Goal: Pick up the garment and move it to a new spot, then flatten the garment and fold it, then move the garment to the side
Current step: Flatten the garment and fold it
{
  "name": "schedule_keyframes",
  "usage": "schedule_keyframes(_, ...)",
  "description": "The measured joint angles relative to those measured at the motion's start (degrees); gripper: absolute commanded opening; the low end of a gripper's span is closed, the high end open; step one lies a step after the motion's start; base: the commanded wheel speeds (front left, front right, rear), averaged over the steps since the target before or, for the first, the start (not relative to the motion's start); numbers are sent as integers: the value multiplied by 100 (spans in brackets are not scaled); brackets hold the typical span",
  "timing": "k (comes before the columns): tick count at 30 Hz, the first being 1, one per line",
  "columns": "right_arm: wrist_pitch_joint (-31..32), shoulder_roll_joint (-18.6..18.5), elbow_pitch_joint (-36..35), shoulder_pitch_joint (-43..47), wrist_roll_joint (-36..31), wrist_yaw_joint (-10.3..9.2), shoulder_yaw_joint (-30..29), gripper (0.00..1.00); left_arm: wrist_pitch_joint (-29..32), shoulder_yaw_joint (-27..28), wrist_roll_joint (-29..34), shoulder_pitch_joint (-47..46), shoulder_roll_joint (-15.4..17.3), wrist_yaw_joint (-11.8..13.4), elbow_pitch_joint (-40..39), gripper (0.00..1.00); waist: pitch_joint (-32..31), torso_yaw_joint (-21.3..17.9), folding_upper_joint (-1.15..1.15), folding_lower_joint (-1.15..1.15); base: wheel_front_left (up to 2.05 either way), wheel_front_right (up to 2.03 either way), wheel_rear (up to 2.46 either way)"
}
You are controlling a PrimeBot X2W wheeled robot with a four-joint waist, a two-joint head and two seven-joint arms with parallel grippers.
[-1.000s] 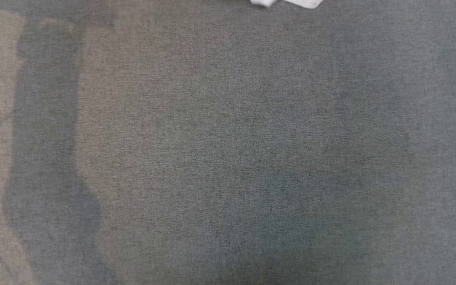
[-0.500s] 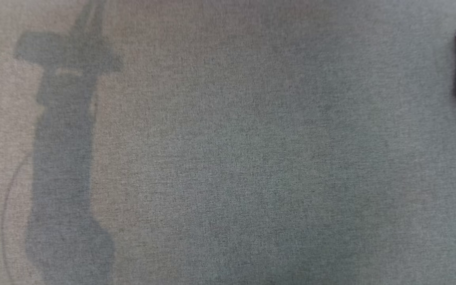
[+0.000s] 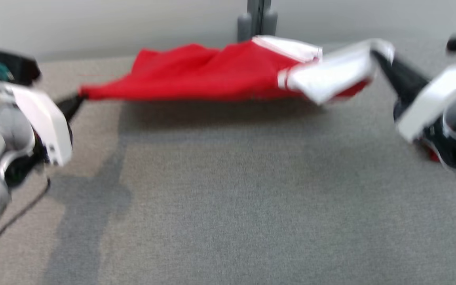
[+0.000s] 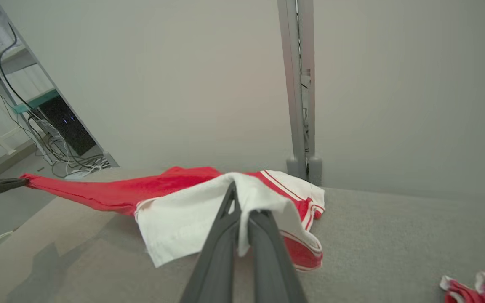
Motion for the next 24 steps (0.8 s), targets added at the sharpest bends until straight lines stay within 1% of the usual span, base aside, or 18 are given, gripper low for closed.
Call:
schedule_keyframes(2,311,-233,-192,388,62,0,108,0,237,-191,-149,258,176,1,-353,0,-198,17,0,0,0,0,0)
schedule_keyframes(5,704,-472,-572,915,205,0,201,0,508,-412,-301,601,431,0,-849,0,-444,40,0,0,0,0,0)
schedule_keyframes(7,911,-637,-843,1213,331,0,190,0,658,-514,-390,821,617,1,-1116,0,-565,52,0,0,0,0,0)
schedule_keyframes(8,911,-637,-843,1213,331,0,190,0,658,-514,-390,821,617,1,-1116,0,-565,52,0,0,0,0,0)
schedule_keyframes(9,1161,-822,-1103,1517,389,0,169,0,814,-600,-509,1026,775,1,-1376,0,-664,57,0,0,0,0,0)
schedule_keyframes(10,1161,-822,-1103,1517,389,0,169,0,814,-600,-509,1026,775,1,-1376,0,-664,57,0,0,0,0,0)
schedule_keyframes(12,1430,-1011,-1359,1839,485,0,129,0,990,-694,-580,1219,924,22,-1647,0,-739,59,0,0,0,0,0)
schedule_keyframes(19,2226,-1594,-2128,2901,649,0,-165,0,1584,-989,-964,1857,1426,304,-2757,0,-889,83,0,0,0,0,0)
schedule_keyframes(24,2493,-1806,-2638,3540,662,0,-655,0,1915,-1116,-1289,2212,1837,605,-3583,0,-940,91,0,0,0,0,0)
